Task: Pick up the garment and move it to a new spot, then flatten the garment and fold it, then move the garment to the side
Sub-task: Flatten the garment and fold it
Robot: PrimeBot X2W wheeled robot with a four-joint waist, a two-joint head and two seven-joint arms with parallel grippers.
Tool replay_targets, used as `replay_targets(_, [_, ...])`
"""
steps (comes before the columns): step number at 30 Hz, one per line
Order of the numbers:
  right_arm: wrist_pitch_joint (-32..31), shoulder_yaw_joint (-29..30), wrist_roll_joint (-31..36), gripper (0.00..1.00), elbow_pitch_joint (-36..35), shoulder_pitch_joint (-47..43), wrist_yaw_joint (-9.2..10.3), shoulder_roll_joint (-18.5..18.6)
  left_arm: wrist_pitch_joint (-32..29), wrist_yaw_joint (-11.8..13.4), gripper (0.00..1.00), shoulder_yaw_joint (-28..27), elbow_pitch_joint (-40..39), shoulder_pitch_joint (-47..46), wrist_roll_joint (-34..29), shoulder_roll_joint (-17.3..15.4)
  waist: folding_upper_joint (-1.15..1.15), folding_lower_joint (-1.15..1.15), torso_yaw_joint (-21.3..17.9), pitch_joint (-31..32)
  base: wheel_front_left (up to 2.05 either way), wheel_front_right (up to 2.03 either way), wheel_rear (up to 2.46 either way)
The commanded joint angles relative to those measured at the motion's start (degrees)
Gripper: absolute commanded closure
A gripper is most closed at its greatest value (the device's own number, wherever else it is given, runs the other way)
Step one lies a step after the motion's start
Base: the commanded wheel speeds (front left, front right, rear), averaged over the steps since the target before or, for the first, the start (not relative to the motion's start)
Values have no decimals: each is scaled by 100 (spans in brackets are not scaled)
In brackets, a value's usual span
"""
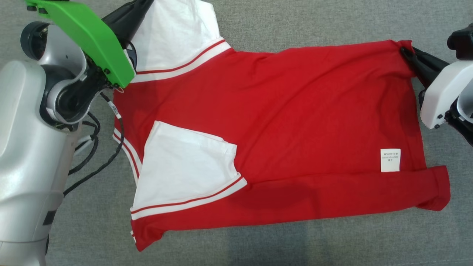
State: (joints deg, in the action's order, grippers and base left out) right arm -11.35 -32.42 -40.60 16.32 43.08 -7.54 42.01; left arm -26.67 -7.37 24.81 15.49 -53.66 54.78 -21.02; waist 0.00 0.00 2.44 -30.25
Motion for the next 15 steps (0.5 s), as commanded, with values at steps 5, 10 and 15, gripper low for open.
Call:
replay_targets(5, [562, -63, 327, 100, 103, -172, 11, 110, 180, 90, 100, -161, -876, 543, 123, -207, 0, 0, 243, 381, 0, 0, 0])
replay_targets(10, [767, -126, 461, 100, 270, -142, 11, 112, 242, 267, 100, -270, -1481, 832, 108, -344, 0, 0, 383, 485, 0, 0, 0])
replay_targets(15, [859, -216, 609, 100, 419, -63, 11, 155, 297, 316, 100, -197, -1991, 1085, 160, -242, 0, 0, 492, 552, 0, 0, 0])
